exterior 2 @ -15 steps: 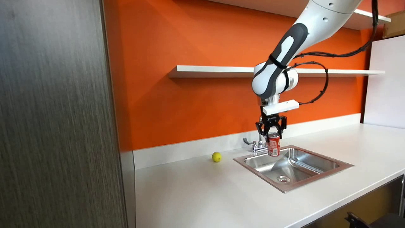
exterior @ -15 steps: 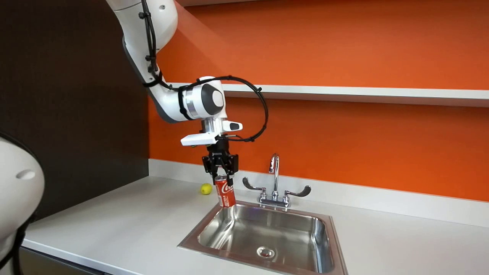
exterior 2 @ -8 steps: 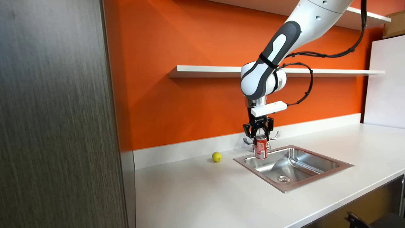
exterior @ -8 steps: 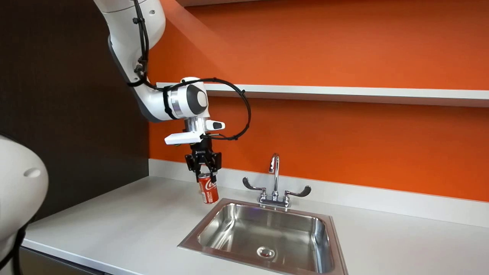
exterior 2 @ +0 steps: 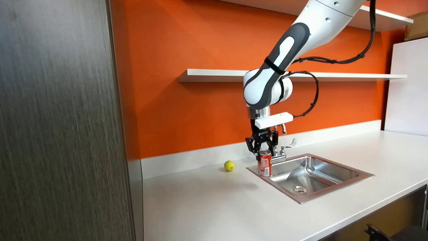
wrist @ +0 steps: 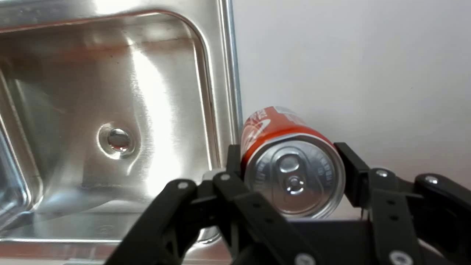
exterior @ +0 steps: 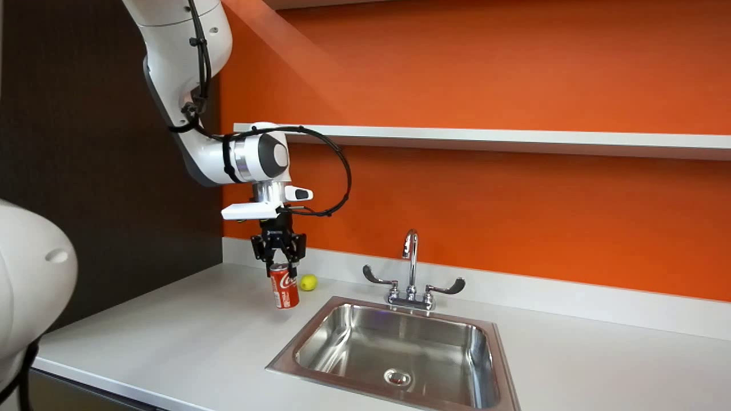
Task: Remove the can from the sink
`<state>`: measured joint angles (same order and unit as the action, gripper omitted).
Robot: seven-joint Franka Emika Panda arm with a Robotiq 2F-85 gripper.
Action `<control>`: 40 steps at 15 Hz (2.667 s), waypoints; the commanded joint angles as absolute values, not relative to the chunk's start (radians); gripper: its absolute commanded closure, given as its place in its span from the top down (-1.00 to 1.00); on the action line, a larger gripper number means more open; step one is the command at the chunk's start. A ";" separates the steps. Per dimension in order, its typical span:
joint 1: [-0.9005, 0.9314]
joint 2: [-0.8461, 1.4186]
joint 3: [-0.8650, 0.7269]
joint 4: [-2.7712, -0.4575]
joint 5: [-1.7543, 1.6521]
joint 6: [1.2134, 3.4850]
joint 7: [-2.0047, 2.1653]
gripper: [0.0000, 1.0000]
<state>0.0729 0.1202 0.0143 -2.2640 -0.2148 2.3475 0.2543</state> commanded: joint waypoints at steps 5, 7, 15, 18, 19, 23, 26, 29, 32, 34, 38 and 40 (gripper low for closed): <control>0.098 0.160 0.044 -2.264 -0.183 2.342 0.231 -0.23; 0.102 0.178 0.049 -2.262 -0.175 2.349 0.229 -0.23; 0.116 0.219 0.054 -2.266 -0.150 2.363 0.227 -0.23; 0.118 0.224 0.054 -2.269 -0.154 2.365 0.228 0.77; 0.117 0.224 0.054 -2.269 -0.151 2.366 0.228 0.79; 0.117 0.216 0.052 -2.275 -0.153 2.367 0.230 1.00; 0.118 0.175 0.047 -2.298 -0.164 2.362 0.247 1.00; 0.116 0.114 0.042 -2.326 -0.171 2.360 0.263 1.00; 0.113 0.051 0.042 -2.355 -0.174 2.361 0.271 1.00; 0.111 0.005 0.045 -2.384 -0.176 2.361 0.275 1.00; 0.106 -0.103 0.056 -2.478 -0.201 2.349 0.303 1.00; 0.102 -0.164 0.065 -2.537 -0.221 2.344 0.331 1.00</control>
